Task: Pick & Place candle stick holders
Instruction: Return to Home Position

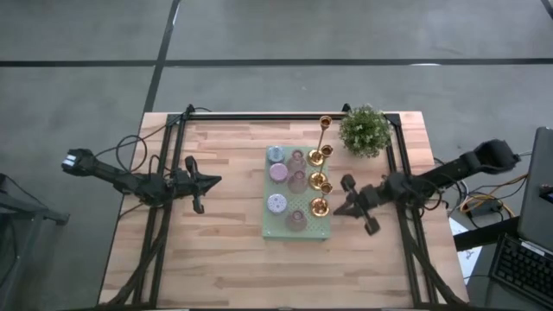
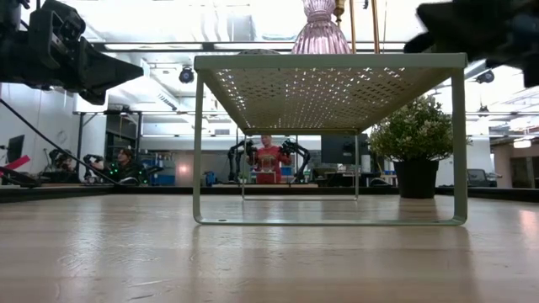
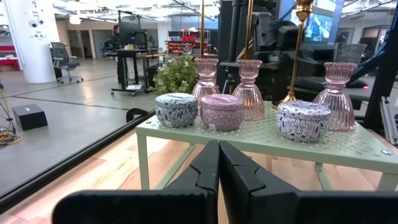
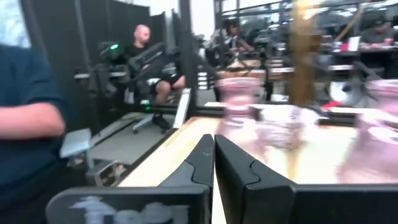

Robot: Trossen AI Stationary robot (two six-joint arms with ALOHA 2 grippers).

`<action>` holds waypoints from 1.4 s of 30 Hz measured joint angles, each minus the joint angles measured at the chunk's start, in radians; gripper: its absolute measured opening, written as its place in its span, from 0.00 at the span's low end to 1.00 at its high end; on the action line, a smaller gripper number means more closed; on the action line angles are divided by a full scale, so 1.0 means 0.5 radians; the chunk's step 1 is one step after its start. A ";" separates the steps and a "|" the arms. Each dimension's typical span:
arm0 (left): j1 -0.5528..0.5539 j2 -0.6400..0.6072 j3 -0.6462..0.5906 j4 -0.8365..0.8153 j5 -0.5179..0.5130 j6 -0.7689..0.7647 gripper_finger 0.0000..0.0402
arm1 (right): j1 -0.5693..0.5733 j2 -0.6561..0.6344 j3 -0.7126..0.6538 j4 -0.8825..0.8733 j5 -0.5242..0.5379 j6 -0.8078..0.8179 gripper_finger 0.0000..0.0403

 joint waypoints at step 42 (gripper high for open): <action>0.000 0.003 0.000 -0.037 0.000 0.000 0.03 | -0.555 -1.925 -0.271 -1.628 0.062 -0.120 0.02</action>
